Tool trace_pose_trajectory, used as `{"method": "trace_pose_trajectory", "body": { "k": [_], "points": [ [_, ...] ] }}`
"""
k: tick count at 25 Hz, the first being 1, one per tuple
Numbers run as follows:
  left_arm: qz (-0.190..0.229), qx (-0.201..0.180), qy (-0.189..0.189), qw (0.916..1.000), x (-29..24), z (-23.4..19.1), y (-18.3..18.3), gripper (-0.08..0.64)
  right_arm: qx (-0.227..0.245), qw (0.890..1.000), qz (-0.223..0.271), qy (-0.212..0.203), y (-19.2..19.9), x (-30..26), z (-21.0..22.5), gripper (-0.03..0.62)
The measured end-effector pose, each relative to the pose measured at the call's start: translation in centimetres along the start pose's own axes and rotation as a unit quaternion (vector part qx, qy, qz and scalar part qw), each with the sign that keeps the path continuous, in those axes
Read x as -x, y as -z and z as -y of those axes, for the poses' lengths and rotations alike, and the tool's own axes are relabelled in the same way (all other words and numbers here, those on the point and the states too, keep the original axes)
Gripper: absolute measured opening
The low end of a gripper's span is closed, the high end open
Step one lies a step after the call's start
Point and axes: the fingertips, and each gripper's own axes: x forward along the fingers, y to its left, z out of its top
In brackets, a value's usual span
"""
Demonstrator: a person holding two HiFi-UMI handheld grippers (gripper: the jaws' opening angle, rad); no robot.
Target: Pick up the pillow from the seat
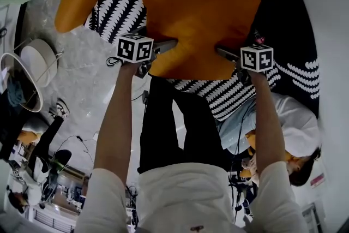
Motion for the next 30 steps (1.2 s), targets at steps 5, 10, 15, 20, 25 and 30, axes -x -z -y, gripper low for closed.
{"method": "trace_pose_trajectory", "body": {
  "k": [5, 10, 15, 20, 25, 30],
  "points": [
    [-0.009, 0.000, -0.002, 1.0000, 0.4, 0.7, 0.0, 0.562, 0.001, 1.000, 0.010, 0.002, -0.2, 0.4, -0.8, 0.516],
    [0.013, -0.007, -0.011, 0.9998, 0.7, 1.5, 0.1, 0.471, 0.006, 1.000, 0.018, 0.010, 0.0, 0.9, -1.3, 0.431],
    [0.023, -0.009, -0.019, 0.9995, 1.5, 2.1, 0.1, 0.424, 0.018, 0.999, 0.024, 0.024, -0.1, 1.6, -2.2, 0.390],
    [0.027, -0.012, -0.024, 0.9993, 3.1, 3.2, 0.4, 0.403, 0.032, 0.998, 0.040, 0.032, 0.1, 3.1, -3.8, 0.380],
    [0.044, -0.015, -0.033, 0.9984, 5.4, 3.8, 0.9, 0.391, 0.034, 0.998, 0.052, 0.031, 0.5, 3.9, -5.9, 0.373],
    [0.063, -0.031, -0.043, 0.9966, 8.1, 5.8, 0.6, 0.377, 0.047, 0.996, 0.074, 0.036, 0.3, 6.2, -8.1, 0.362]
  ]
}}
